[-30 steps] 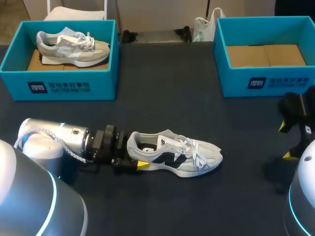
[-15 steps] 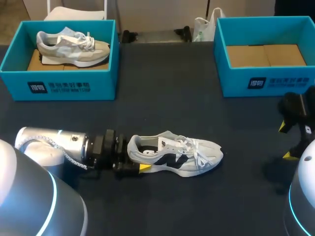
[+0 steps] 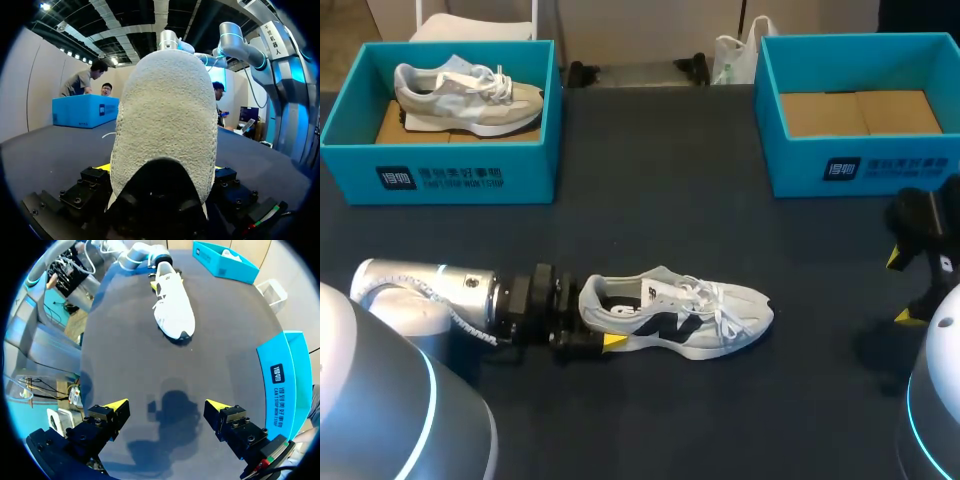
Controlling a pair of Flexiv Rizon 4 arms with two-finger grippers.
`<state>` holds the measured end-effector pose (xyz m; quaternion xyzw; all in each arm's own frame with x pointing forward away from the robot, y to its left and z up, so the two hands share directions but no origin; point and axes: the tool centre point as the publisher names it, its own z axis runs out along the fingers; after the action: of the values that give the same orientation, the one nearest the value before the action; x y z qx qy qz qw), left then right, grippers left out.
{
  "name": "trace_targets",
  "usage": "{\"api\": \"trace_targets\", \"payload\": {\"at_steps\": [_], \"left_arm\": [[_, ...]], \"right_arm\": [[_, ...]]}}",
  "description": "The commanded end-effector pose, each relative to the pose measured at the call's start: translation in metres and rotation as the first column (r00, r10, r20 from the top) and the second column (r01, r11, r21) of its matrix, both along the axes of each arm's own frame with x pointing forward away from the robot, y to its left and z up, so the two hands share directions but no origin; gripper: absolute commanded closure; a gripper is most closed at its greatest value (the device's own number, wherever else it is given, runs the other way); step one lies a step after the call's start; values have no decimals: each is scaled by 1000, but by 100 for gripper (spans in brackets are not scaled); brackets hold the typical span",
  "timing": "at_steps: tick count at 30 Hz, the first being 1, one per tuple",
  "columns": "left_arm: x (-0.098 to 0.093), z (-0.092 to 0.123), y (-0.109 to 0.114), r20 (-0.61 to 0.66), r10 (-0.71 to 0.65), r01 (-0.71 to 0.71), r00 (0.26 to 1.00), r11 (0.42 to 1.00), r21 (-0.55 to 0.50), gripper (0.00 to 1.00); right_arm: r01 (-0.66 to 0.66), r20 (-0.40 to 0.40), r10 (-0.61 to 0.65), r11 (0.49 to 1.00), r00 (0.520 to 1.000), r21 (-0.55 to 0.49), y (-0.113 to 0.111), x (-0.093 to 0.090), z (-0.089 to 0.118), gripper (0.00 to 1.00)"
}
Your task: Take the shoe out of the shoebox, open the shoe tongue, remove and reinsert the insole, then place the shoe into the shoebox
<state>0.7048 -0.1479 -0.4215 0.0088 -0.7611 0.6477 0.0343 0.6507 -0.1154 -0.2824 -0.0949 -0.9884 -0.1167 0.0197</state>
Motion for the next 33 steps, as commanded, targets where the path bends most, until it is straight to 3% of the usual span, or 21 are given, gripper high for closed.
{"api": "trace_targets", "payload": {"at_steps": [1, 3, 5, 7, 9, 11, 12, 13, 14, 15, 27, 29, 31, 33], "left_arm": [[-1, 0, -1, 1, 4, -4, 1000, 1000, 2, 100], [-1, 0, -1, 1, 4, -4, 1000, 1000, 2, 100], [-1, 0, -1, 1, 4, -4, 1000, 1000, 2, 100], [-1, 0, -1, 1, 4, -4, 1000, 1000, 2, 100], [-1, 0, -1, 1, 4, -4, 1000, 1000, 2, 100], [-1, 0, -1, 1, 4, -4, 1000, 1000, 2, 100], [-1, 0, -1, 1, 4, -4, 1000, 1000, 2, 100], [-1, 0, -1, 1, 4, -4, 1000, 1000, 2, 100], [-1, 0, -1, 1, 4, -4, 1000, 1000, 2, 100], [-1, 0, -1, 1, 4, -4, 1000, 1000, 2, 100], [-1, 0, -1, 1, 4, -4, 1000, 1000, 2, 100], [-1, 0, -1, 1, 4, -4, 1000, 1000, 2, 100], [-1, 0, -1, 1, 4, -4, 1000, 1000, 2, 100], [-1, 0, -1, 1, 4, -4, 1000, 1000, 2, 100]], "right_arm": [[2, 2, -2, 1000, 1000, -3, 1, -1, -1, 0], [2, 2, -2, 1000, 1000, -3, 1, -1, -1, 0], [175, -32, -177, 982, 984, -66, 8, 5, 12, 0], [403, -49, -418, 896, 907, -189, 17, 5, 23, 0], [492, -33, -502, 858, 864, -151, 30, 1, 31, 0], [558, -26, -571, 809, 820, -184, 47, -3, 35, 0], [632, -38, -648, 753, 761, -181, 58, -4, 35, 0], [662, -32, -680, 723, 733, -199, 62, -5, 35, 0], [737, 21, -750, 643, 661, -209, 75, -7, 36, 0], [768, 46, -773, 620, 633, -159, 81, -13, 38, 0], [768, 46, -773, 620, 633, -159, 81, -13, 38, 0], [847, 56, -852, 506, 520, -164, 93, -11, 41, 0], [882, 38, -892, 438, 450, -173, 106, -10, 39, 0], [897, 21, -909, 406, 416, -177, 118, -9, 36, 0]]}}
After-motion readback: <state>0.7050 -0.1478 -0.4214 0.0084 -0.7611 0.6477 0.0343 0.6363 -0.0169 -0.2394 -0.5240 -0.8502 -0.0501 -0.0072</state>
